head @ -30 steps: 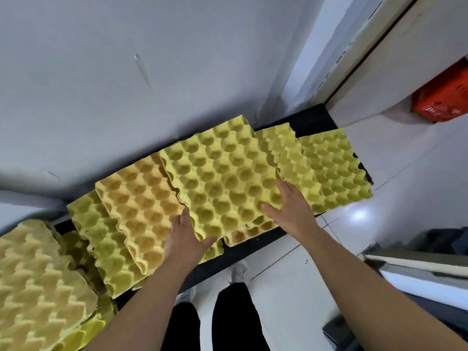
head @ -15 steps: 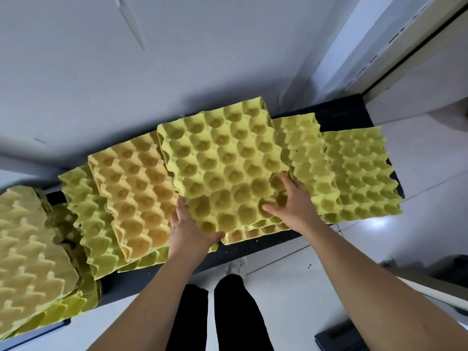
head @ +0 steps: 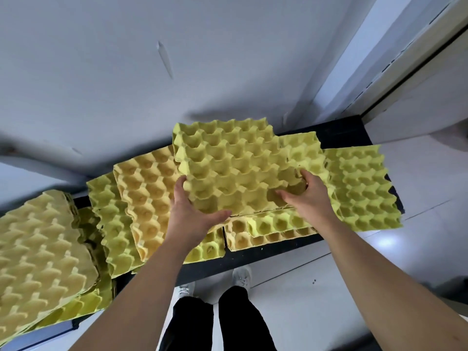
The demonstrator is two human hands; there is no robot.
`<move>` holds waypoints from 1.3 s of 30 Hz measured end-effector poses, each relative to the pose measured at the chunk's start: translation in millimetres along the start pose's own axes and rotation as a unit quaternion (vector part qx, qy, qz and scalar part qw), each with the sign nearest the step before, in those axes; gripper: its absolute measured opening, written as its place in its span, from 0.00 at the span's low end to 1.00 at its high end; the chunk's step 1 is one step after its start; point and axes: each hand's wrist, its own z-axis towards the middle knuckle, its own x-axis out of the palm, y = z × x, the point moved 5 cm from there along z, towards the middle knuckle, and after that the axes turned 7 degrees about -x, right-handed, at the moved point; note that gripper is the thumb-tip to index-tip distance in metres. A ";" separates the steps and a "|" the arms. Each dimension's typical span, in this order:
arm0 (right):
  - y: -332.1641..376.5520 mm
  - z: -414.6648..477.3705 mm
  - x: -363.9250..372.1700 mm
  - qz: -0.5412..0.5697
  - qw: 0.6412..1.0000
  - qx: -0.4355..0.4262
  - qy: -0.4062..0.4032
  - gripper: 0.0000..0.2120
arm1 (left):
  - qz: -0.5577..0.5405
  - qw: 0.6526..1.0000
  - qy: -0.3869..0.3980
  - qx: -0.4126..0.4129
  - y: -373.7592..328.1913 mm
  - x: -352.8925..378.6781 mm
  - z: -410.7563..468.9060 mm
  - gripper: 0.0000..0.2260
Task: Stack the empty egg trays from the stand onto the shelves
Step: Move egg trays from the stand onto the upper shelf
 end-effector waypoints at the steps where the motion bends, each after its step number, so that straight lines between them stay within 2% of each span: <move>1: 6.6 -3.1 -3.7 -0.003 1.000 -0.003 -0.004 0.48 | -0.011 1.000 0.002 0.008 -4.6 -6.7 -2.5 0.54; 7: 66.8 -46.5 -28.4 0.009 0.997 -0.048 -0.062 0.43 | -0.019 0.997 0.000 0.075 -30.2 -56.4 -33.2 0.54; 12: 127.0 -96.1 -40.5 0.026 0.990 -0.081 -0.111 0.41 | -0.038 0.992 -0.001 0.120 -41.2 -111.9 -74.8 0.57; 18: 201.1 -161.6 -44.6 0.055 0.977 -0.140 -0.150 0.39 | -0.046 0.978 -0.034 0.202 -52.6 -190.8 -131.6 0.52; 26: 303.8 -237.8 -45.5 0.070 0.943 -0.278 -0.168 0.35 | -0.086 0.955 -0.145 0.245 -45.5 -290.6 -221.0 0.55; 31: 348.7 -286.3 -30.7 0.082 0.921 -0.349 -0.150 0.33 | -0.116 0.930 -0.219 0.271 -19.8 -336.8 -286.6 0.55; 39: 417.9 -390.5 5.2 0.126 0.871 -0.460 -0.115 0.30 | -0.162 0.879 -0.331 0.302 43.9 -416.1 -399.3 0.44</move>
